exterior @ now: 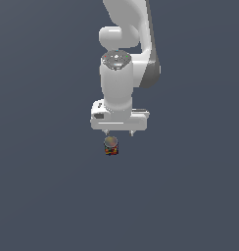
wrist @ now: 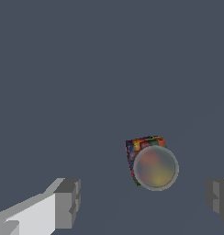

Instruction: Pick up the object and move it to a goal position.

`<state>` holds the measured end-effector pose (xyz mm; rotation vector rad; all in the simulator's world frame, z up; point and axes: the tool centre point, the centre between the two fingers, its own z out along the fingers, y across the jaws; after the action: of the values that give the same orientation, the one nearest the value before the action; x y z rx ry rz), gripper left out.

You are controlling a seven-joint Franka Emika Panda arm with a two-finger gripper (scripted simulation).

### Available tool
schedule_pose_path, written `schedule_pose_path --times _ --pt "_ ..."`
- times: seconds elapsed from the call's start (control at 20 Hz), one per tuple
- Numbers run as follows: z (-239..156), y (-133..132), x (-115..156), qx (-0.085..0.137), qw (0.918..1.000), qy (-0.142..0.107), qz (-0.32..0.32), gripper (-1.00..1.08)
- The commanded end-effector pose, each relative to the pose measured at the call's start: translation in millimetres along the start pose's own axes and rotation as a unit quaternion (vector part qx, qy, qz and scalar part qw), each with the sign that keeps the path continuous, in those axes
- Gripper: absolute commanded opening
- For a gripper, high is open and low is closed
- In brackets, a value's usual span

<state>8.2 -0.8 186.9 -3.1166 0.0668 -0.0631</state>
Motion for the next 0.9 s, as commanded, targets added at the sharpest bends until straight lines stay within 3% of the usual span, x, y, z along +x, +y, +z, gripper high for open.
schedule_pose_path --times 0.0,0.85 --pt "0 0 0 0.000 1.0000 0.000 0.000 1.00" --pt "-2 15 -1 -0.001 0.9999 0.002 -0.011 1.00"
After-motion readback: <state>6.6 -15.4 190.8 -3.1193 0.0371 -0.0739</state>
